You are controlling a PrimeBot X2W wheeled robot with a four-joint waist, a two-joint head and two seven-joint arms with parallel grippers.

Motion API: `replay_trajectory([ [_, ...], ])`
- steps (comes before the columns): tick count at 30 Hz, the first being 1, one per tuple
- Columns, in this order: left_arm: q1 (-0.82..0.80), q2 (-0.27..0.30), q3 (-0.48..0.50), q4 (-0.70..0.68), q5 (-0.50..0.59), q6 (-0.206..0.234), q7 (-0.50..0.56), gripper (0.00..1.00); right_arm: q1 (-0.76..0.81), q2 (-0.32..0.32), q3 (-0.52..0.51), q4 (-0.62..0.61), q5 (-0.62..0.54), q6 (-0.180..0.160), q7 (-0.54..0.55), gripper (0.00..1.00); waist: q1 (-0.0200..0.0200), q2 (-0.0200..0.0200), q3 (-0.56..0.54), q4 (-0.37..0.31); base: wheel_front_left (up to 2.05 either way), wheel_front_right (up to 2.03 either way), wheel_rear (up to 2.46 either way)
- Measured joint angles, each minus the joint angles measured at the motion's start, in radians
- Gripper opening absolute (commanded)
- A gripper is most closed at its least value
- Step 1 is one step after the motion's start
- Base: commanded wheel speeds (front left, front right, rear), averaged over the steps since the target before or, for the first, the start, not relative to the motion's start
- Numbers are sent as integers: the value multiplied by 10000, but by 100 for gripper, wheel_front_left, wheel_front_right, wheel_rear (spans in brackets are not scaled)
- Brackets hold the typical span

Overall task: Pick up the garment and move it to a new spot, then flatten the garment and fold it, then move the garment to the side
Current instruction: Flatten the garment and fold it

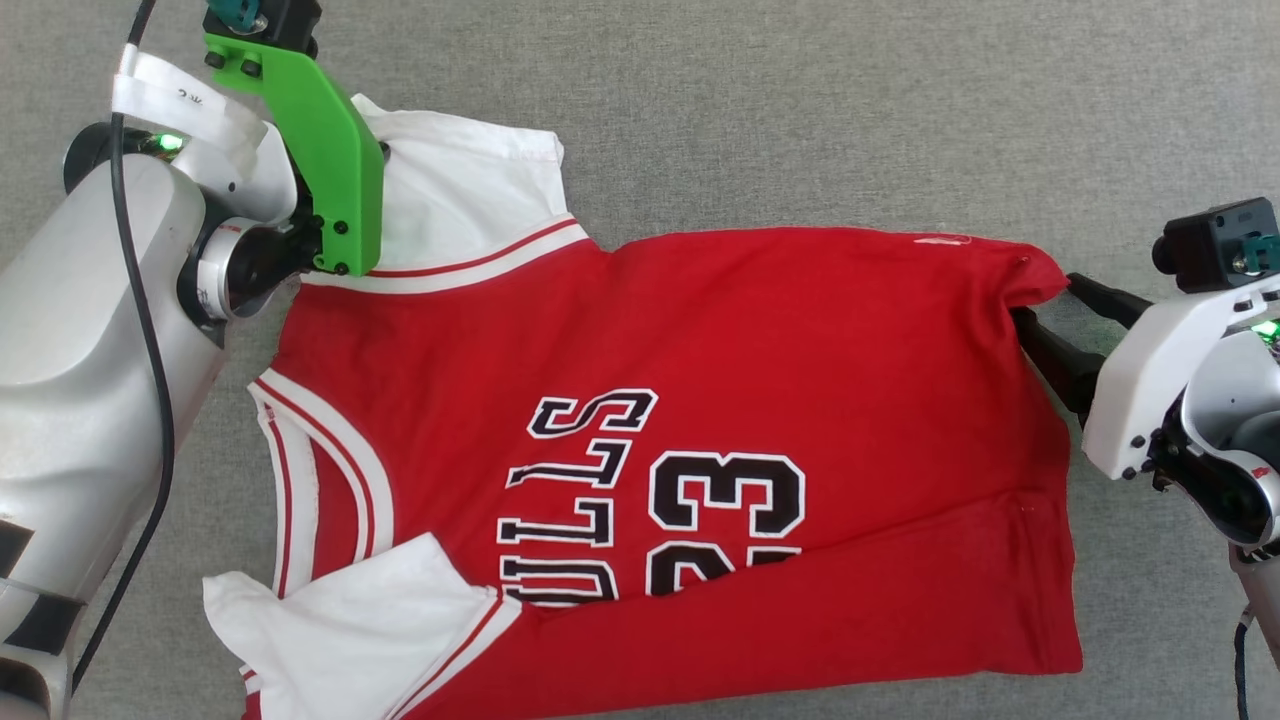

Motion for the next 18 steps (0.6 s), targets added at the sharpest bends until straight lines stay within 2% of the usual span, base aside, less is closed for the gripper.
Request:
replay_trajectory([
  [7,130,2,-23,-186,21,31,-63,0,-291,-359,512,198,311,-2,905,100,0,0,66,171,0,0,0],
  [14,289,4,-33,-226,-10,77,-94,0,-418,-483,754,307,357,-2,913,100,0,0,-25,177,0,0,0],
  [15,303,4,-31,-232,-10,79,-123,0,-432,-497,803,332,382,-2,915,38,0,0,-40,175,0,0,0],
  [16,316,4,-33,-238,-13,79,-123,0,-447,-512,853,339,385,-2,913,11,0,0,-51,175,0,0,0],
  [17,319,4,-33,-240,-23,81,-134,0,-460,-518,878,349,395,-2,903,0,0,0,-53,176,0,0,0],
  [18,324,4,-31,-240,-23,81,-136,0,-481,-518,905,385,435,-2,897,0,0,0,-57,174,0,0,0],
])
